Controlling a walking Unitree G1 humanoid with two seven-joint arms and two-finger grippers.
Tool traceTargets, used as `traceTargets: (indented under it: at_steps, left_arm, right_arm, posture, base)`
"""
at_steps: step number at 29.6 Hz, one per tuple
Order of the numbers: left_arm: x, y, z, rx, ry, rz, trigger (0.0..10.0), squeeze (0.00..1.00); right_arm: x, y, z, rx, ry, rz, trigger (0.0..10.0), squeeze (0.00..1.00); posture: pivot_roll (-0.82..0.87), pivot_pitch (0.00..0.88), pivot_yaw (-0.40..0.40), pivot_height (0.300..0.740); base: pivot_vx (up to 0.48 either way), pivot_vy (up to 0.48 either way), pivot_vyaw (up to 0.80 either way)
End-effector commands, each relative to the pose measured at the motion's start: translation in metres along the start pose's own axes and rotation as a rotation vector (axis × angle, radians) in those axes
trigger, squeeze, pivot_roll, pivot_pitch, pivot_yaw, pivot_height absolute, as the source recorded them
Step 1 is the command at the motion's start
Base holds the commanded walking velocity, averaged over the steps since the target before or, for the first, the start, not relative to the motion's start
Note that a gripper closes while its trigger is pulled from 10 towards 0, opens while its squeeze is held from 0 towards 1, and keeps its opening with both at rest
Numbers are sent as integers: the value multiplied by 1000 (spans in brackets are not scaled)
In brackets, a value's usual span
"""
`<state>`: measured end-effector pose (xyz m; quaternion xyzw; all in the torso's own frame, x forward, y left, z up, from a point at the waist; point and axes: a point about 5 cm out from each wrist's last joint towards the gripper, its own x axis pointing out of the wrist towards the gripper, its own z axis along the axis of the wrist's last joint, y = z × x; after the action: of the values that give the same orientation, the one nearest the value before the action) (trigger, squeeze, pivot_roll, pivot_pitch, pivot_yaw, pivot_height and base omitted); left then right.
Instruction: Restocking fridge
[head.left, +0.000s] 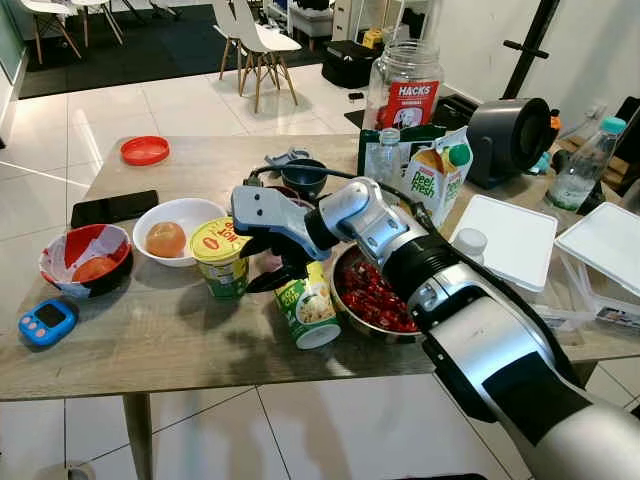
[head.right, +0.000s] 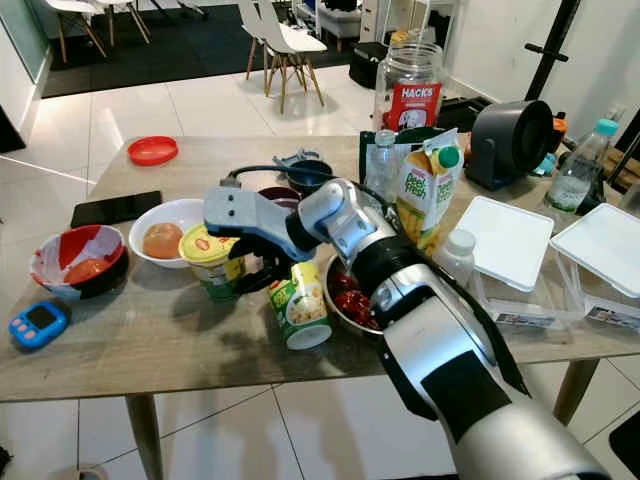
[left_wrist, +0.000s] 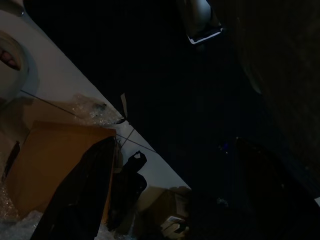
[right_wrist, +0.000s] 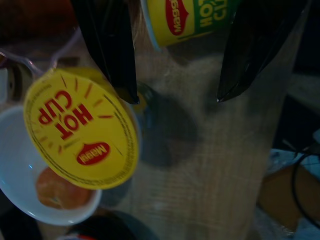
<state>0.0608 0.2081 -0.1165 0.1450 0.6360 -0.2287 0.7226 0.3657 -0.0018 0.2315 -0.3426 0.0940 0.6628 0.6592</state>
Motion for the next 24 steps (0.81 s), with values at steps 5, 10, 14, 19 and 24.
traceTargets:
  at_steps: [5,10,14,19,24]
  left_arm:
    - [1,-4,-3,3,11,-11,10000,0]
    - [1,-4,-3,2,10,-11,10000,0]
    - [1,-4,-3,1,10,-13,10000,0]
    - [1,-3,-3,3,10,-14,10000,0]
    - [0,-3,-3,4,10,-12,10000,0]
  right_arm:
    - [-5,-8,-4,6,104,-74,10000,0]
    - [-6,-7,-12,-16,188,-59,10000,0]
    - [-7,-4,-18,-48,250,-19,10000,0]
    - [-8,-6,-23,-72,300,-37,10000,0]
    - [-9,-7,-25,-92,331,-52,10000,0]
  posture:
    - [-59,65,-57,740]
    - [-60,65,-57,740]
    - [-60,66,-56,740]
    - [-63,67,-54,740]
    - [-63,66,-55,740]
  base:
    - [0,0,0]
    - [0,0,0]
    - [0,0,0]
    - [0,0,0]
    - [0,0,0]
